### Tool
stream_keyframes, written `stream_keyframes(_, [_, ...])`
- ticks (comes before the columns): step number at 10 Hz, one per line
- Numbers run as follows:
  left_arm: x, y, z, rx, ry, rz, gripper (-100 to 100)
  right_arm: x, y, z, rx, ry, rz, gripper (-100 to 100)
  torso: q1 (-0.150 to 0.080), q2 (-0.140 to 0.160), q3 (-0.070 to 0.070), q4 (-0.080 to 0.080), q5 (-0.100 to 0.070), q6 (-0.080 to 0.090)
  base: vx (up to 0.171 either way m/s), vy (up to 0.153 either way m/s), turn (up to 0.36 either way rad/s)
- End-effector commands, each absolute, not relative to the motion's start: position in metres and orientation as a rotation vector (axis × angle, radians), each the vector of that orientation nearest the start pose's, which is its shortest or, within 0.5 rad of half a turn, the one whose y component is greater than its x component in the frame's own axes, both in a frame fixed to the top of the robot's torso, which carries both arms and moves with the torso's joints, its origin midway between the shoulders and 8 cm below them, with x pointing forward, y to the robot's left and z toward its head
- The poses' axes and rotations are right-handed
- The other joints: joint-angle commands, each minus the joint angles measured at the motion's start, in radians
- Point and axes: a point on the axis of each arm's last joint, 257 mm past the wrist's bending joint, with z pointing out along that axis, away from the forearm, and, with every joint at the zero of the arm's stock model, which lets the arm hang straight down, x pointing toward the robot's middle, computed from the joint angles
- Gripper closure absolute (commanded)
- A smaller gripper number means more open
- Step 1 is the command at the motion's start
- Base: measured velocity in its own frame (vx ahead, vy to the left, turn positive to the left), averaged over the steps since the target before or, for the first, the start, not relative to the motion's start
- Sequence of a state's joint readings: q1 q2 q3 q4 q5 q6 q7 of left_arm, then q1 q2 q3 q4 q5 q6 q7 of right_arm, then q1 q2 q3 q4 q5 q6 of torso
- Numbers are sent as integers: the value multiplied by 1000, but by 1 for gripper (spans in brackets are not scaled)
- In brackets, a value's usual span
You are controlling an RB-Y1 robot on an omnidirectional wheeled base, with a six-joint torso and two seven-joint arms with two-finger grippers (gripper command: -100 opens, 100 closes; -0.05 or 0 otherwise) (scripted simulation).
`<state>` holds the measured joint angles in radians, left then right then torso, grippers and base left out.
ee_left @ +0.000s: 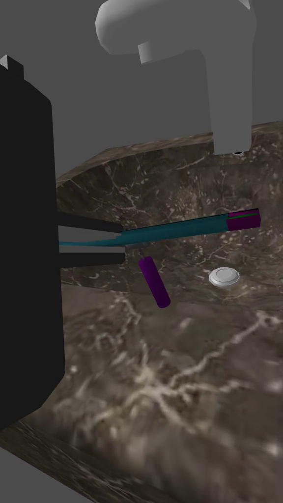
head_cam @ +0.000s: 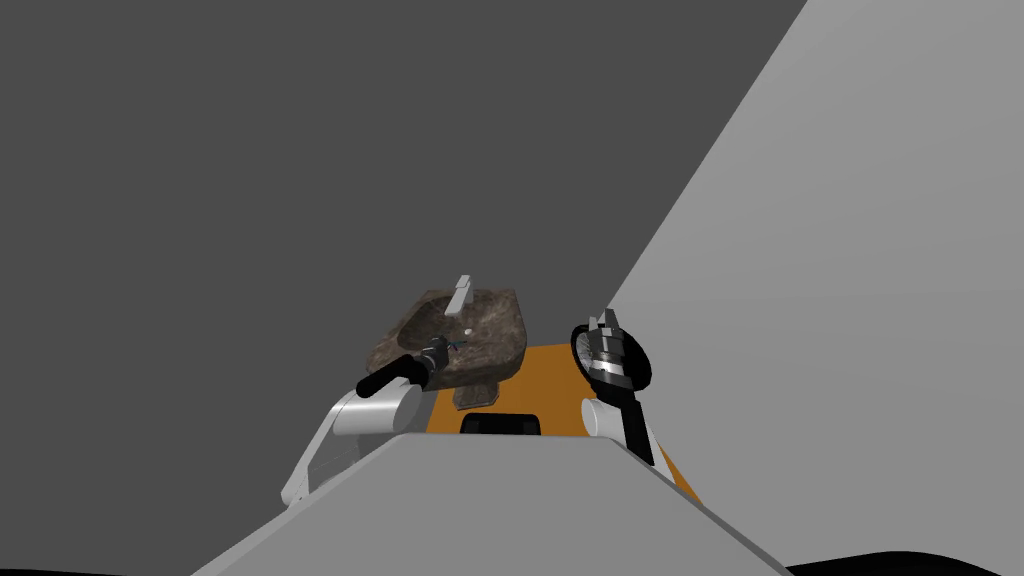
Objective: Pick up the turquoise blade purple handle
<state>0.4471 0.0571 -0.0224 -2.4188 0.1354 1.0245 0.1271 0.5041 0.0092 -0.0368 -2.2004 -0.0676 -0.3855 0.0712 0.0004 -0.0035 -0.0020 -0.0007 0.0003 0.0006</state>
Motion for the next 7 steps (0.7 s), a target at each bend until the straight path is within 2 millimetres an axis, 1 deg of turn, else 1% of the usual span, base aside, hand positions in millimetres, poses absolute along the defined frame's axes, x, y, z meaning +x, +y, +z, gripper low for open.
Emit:
stream_keyframes(1, [371,254,-251,-1817,1483,-948,100,370,-309,-36,834,715,1193,0,0,0,0,0,0,0,0,0,0])
stream_keyframes(3, [372,254,-250,-1816,1481,-951,100,370,-309,-36,834,715,1193,0,0,0,0,0,0,0,0,0,0])
stream_keyframes(4, [372,254,-250,-1816,1481,-951,0,370,-309,-36,834,715,1193,0,0,0,0,0,0,0,0,0,0])
stream_keyframes(5, [366,253,-245,-1815,1484,-949,100,370,-309,-36,834,715,1193,0,0,0,0,0,0,0,-30,1,1])
stream_keyframes(6, [369,254,-246,-1814,1481,-952,100,370,-309,-36,834,715,1193,0,0,2,1,0,0,0,-19,1,1])
stream_keyframes(7, [369,254,-246,-1814,1482,-951,0,370,-309,-36,834,715,1193,0,0,2,1,0,0,0,0,0,0])
